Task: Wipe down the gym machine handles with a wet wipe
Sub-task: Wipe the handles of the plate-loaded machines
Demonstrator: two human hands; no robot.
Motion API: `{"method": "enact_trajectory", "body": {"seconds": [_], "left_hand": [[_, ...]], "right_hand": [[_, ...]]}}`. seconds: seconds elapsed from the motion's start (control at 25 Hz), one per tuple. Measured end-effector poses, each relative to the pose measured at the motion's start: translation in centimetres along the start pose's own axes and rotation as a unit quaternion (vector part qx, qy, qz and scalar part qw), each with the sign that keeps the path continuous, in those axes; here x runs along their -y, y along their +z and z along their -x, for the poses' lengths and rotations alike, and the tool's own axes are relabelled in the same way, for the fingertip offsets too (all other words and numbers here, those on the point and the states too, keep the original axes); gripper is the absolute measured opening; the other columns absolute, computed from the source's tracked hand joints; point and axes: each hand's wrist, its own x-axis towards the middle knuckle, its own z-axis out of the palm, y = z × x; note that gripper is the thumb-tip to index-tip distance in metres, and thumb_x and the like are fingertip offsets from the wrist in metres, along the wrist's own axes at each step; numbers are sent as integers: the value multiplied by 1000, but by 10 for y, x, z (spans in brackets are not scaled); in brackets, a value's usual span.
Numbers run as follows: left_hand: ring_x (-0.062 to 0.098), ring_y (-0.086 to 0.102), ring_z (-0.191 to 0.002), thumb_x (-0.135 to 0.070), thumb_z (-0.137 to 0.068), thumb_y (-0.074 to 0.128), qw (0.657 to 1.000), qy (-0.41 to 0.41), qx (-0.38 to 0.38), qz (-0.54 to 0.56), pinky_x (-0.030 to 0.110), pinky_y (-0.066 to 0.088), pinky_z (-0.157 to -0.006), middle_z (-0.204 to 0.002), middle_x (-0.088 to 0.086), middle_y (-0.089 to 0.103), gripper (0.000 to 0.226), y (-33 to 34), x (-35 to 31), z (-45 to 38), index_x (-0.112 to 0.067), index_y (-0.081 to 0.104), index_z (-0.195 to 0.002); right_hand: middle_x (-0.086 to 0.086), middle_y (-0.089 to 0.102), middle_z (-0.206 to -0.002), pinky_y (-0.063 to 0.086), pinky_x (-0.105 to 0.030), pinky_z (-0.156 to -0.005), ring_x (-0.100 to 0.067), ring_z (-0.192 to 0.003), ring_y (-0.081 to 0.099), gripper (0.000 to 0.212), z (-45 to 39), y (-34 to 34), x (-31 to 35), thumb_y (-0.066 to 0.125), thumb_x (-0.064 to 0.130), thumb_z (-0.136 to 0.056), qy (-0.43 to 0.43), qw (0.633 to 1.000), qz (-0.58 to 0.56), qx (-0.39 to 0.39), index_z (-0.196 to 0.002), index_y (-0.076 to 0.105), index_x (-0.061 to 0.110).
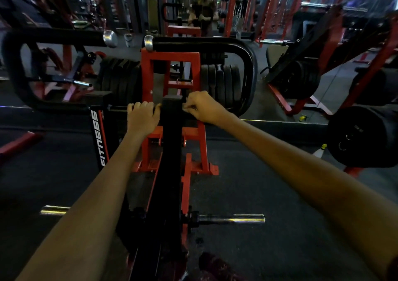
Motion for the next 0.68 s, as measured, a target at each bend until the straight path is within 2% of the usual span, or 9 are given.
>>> {"method": "enact_trajectory", "body": {"seconds": [0.12, 0.2, 0.28, 0.36, 0.44, 0.48, 0.52, 0.6, 0.68], "left_hand": [[39, 52, -106, -29, -101, 32, 1000, 0, 9, -6, 46, 26, -101, -104, 24, 62, 45, -2, -1, -1, 5, 62, -95], [39, 50, -110, -28, -102, 32, 1000, -7, 29, -6, 45, 25, -102, -110, 24, 61, 43, -4, -4, -3, 4, 61, -101], [38, 48, -113, -28, -102, 31, 999, -14, 44, -10, 44, 24, -102, -113, 23, 59, 43, -7, -5, -4, 3, 60, -104], [38, 48, -112, -28, -102, 30, 999, -13, 46, -18, 44, 24, -101, -114, 23, 59, 43, -7, -5, -3, 3, 59, -105], [38, 48, -113, -29, -102, 31, 999, -13, 46, -18, 43, 25, -101, -114, 22, 59, 43, -7, -5, -2, 2, 60, -104], [37, 48, -113, -29, -102, 31, 999, -14, 46, -15, 43, 25, -101, -114, 22, 59, 43, -8, -5, -1, 2, 60, -104], [37, 48, -113, -29, -102, 31, 999, -14, 45, -12, 43, 25, -101, -114, 22, 59, 43, -8, -5, -1, 2, 60, -104], [37, 48, -114, -29, -102, 31, 999, -15, 47, -11, 43, 24, -102, -115, 22, 59, 43, -9, -5, -2, 2, 60, -105], [38, 47, -114, -29, -102, 31, 999, -19, 44, -7, 44, 23, -103, -115, 22, 59, 43, -7, -7, -1, 2, 60, -104]], "right_hand": [[-14, 61, -98, 35, -24, -89, -25, -95, 54, 23, 19, -16, -21, 54, 15, -93, -57, 991, 102, 59, -97, 70, -2], [-12, 62, -96, 19, -28, -108, -22, -93, 55, 23, 23, -28, -24, 51, 14, -94, -40, 978, 183, 88, -95, 70, 1], [-8, 63, -95, 3, -31, -114, -19, -95, 56, 22, 13, -28, -12, 51, 14, -94, -17, 979, 191, 63, -94, 70, 5], [-8, 63, -97, 4, -34, -114, -19, -98, 56, 23, 2, -14, 9, 48, 14, -94, -20, 975, 212, 67, -96, 69, 6], [-6, 63, -92, 26, -40, -111, -21, -93, 58, 19, 3, 7, 11, 52, 9, -88, -97, 946, 300, 77, -90, 71, 10], [-5, 64, -84, 39, -41, -104, -22, -87, 61, 13, 11, 10, 5, 60, 7, -80, -138, 933, 328, 56, -82, 72, 11], [-5, 64, -79, 44, -41, -99, -24, -82, 63, 8, 19, 9, -3, 67, 5, -72, -173, 927, 331, 32, -75, 72, 11], [-11, 64, -78, 35, -44, -104, -31, -80, 63, 8, 32, -1, -19, 69, -2, -69, -181, 931, 315, 28, -73, 72, 5], [-14, 61, -93, 15, -44, -114, -31, -92, 58, 16, 36, -13, -14, 55, -1, -83, -79, 934, 337, 86, -88, 69, 3]]}}
